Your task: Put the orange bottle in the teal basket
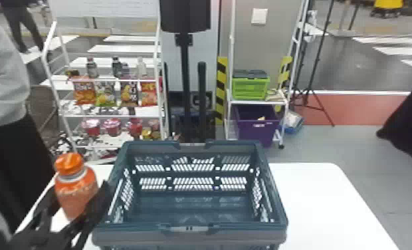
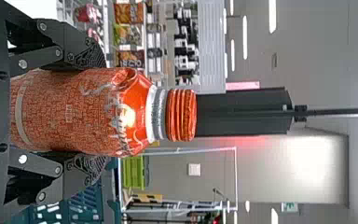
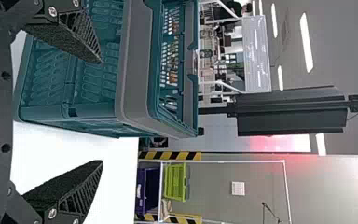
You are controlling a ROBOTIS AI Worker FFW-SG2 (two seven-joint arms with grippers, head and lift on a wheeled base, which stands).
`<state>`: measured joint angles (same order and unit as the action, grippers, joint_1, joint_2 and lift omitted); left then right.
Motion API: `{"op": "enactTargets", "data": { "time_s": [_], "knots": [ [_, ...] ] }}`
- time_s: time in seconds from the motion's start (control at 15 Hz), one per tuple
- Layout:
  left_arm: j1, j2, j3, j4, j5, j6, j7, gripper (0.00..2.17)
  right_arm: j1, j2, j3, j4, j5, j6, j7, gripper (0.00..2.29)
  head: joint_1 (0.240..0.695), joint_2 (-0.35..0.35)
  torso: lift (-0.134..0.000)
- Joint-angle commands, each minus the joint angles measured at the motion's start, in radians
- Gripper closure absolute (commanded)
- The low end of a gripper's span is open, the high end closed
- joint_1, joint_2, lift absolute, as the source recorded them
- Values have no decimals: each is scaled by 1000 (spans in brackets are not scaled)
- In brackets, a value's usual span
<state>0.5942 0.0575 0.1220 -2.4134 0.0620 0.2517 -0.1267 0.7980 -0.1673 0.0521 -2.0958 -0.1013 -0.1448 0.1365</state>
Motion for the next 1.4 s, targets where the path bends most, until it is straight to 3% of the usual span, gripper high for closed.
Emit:
{"op": "enactTargets", "data": {
  "time_s": [0.0, 0.2, 0.47, 0.6, 0.87, 1.33],
  "knots": [
    [-117, 38, 1, 8, -1, 150, -65, 610, 7, 8, 0, -4, 6, 0, 0, 127, 499, 0, 0],
    [-263, 78, -16, 68, -10, 321, -191, 610, 10, 15, -2, -1, 11, 0, 0, 127, 499, 0, 0],
    [-438, 120, -102, 198, -41, 410, -280, 610, 21, 31, -6, 5, 23, 0, 0, 127, 499, 0, 0],
    [-554, 163, -171, 290, -50, 469, -330, 606, 30, 45, -14, 5, 28, -3, -1, 127, 499, 0, 0],
    [-784, 219, -340, 510, -73, 524, -413, 606, 40, 63, -26, 5, 32, -6, 0, 127, 499, 0, 0],
    [-1116, 236, -621, 921, -151, 536, -588, 606, 49, 77, -32, 2, 41, -15, -1, 127, 499, 0, 0]
  ]
}}
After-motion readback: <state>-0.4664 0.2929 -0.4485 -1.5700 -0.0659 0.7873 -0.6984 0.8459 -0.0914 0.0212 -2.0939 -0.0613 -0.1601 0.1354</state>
